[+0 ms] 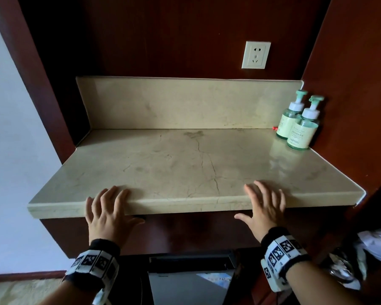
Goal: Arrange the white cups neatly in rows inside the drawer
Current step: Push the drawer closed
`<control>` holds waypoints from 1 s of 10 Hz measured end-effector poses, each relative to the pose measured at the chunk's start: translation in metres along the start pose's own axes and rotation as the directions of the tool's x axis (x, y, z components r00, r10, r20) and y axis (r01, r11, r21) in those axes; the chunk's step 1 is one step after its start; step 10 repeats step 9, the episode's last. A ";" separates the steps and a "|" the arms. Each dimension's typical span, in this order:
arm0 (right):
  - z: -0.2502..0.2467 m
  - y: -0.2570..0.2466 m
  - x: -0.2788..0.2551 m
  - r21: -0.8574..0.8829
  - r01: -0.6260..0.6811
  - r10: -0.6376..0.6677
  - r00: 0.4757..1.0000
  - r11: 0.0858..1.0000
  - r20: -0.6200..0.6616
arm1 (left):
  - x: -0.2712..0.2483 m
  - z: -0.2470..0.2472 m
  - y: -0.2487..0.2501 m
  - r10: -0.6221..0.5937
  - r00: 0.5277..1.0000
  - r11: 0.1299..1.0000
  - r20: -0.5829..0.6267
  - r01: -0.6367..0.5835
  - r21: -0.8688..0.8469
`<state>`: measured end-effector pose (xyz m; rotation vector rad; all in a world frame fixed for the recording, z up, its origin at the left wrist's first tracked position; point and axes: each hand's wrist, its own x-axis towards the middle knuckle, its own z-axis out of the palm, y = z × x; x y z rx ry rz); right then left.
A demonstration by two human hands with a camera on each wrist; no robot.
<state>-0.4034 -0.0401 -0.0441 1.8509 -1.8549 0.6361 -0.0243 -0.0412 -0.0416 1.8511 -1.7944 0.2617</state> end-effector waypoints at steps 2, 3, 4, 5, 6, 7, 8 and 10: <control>-0.003 0.002 -0.001 0.006 0.035 -0.035 0.999 0.999 -0.003 | 0.000 -0.004 0.002 -0.013 1.000 1.000 0.015 0.013 0.011; -0.007 -0.002 0.000 -0.002 0.013 -0.013 0.999 1.000 0.034 | 0.000 -0.006 0.007 -0.027 1.000 1.000 0.015 0.027 0.016; -0.012 -0.006 0.001 0.005 -0.014 0.014 0.998 1.000 0.068 | 0.000 -0.012 0.013 -0.037 0.999 0.999 0.029 0.037 0.015; -0.017 -0.007 0.001 0.012 -0.023 0.021 0.992 1.000 0.120 | -0.001 -0.016 0.012 -0.025 0.997 0.998 0.078 0.021 0.053; -0.026 -0.010 0.003 0.019 -0.060 0.054 0.968 0.998 0.245 | 0.001 -0.027 0.011 -0.025 0.983 0.993 0.184 0.003 0.121; -0.048 -0.012 0.021 0.076 -0.092 0.058 0.929 0.993 0.365 | 0.022 -0.059 0.018 -0.008 0.939 0.989 0.345 -0.045 0.144; -0.086 -0.014 0.053 0.148 -0.004 -0.052 0.925 0.989 0.376 | 0.052 -0.104 0.028 -0.013 0.899 0.993 0.438 -0.039 0.109; -0.139 -0.026 0.111 0.177 0.009 -0.064 0.948 0.984 0.312 | 0.098 -0.159 0.050 0.031 0.936 0.988 0.352 -0.081 0.130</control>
